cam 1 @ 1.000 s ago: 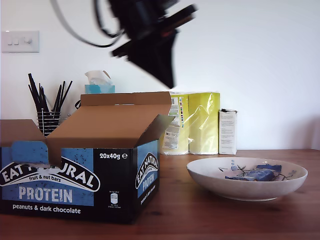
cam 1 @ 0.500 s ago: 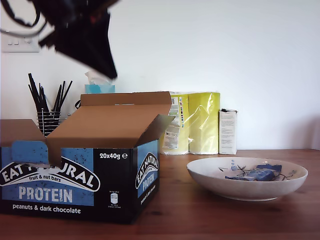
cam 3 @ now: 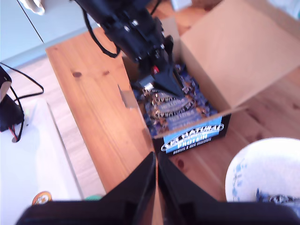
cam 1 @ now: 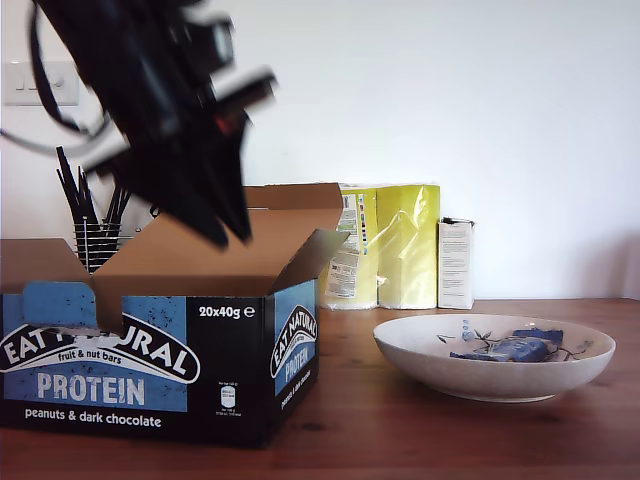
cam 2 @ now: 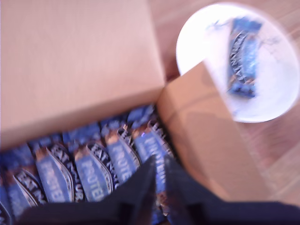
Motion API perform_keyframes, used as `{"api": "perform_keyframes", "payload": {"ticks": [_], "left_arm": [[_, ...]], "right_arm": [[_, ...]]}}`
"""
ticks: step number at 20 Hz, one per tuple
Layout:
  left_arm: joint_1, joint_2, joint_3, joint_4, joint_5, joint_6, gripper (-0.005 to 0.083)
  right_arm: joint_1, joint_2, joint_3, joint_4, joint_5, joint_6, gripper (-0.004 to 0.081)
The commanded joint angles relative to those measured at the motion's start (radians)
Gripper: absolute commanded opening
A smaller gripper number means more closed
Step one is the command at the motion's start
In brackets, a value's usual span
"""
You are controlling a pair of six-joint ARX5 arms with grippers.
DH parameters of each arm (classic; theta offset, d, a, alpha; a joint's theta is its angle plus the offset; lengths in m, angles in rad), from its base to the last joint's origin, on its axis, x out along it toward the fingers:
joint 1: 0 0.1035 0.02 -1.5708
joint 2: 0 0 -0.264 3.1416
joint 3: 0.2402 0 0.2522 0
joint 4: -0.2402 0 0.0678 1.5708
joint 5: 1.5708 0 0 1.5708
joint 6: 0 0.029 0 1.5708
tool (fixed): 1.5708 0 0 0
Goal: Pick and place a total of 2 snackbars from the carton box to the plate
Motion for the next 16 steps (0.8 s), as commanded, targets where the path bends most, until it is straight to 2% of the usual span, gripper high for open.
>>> {"api": "perform_keyframes", "payload": {"ticks": [1, 9, 14, 16], "left_arm": [[-0.003, 0.037, -0.014, 0.013, 0.021, -0.008, 0.0398], [-0.003, 0.179, -0.014, 0.089, 0.117, -0.015, 0.0398], [-0.007, 0.229, -0.014, 0.118, 0.116, -0.016, 0.0398], [-0.016, 0.237, -0.014, 0.106, 0.07, -0.015, 0.0398]], "right_arm": [[0.001, -0.021, 0.008, -0.018, 0.0, 0.006, -0.0013], [0.0, -0.084, 0.008, -0.056, 0.006, 0.023, -0.0013], [0.0, -0.087, 0.008, -0.055, 0.027, 0.023, -0.0013], [0.0, -0.087, 0.008, -0.053, 0.027, 0.023, -0.0013]]}}
